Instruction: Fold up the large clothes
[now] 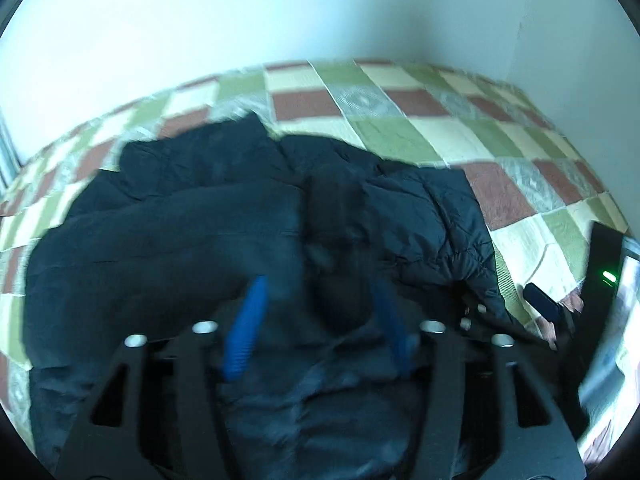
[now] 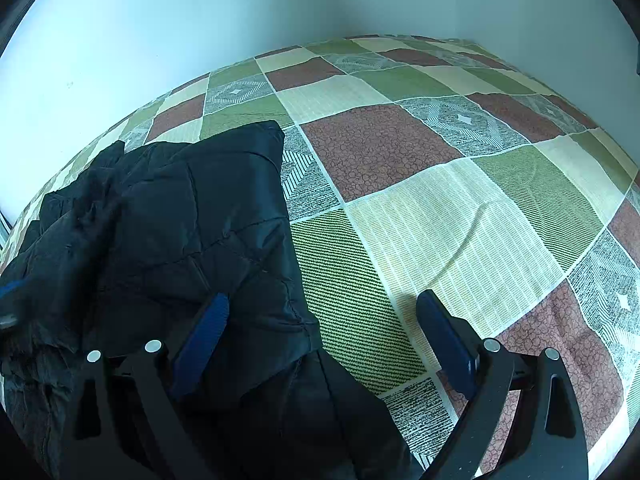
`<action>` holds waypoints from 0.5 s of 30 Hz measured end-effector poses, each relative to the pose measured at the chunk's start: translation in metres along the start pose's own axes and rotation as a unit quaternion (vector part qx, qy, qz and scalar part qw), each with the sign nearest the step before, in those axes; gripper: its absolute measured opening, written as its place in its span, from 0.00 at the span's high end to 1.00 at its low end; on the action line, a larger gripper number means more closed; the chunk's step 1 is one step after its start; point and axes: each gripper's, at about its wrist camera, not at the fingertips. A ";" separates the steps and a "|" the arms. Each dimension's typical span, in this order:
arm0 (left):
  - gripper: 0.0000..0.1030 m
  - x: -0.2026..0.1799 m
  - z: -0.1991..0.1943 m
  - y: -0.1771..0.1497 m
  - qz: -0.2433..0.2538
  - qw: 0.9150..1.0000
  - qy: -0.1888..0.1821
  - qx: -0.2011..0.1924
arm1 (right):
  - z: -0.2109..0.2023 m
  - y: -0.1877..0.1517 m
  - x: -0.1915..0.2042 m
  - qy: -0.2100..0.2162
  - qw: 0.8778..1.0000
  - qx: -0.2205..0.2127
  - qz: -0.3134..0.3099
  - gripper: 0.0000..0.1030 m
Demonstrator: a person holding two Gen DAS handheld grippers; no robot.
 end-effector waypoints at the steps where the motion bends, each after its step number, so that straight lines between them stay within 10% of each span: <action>1: 0.42 0.011 -0.014 -0.006 -0.004 1.000 0.005 -0.011 | 0.000 0.000 0.000 0.000 1.000 0.000 0.000 0.09; 15: 0.40 0.231 -0.058 -0.119 -0.140 0.971 0.192 0.032 | -0.074 0.017 0.033 0.070 0.997 -0.017 -0.005 0.10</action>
Point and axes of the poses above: each gripper's, at about its wrist camera, not at the fingertips, and z roughly the way its jaws point, x to its left, y to its top, and after that the axes turned 11 degrees about z, right-handed
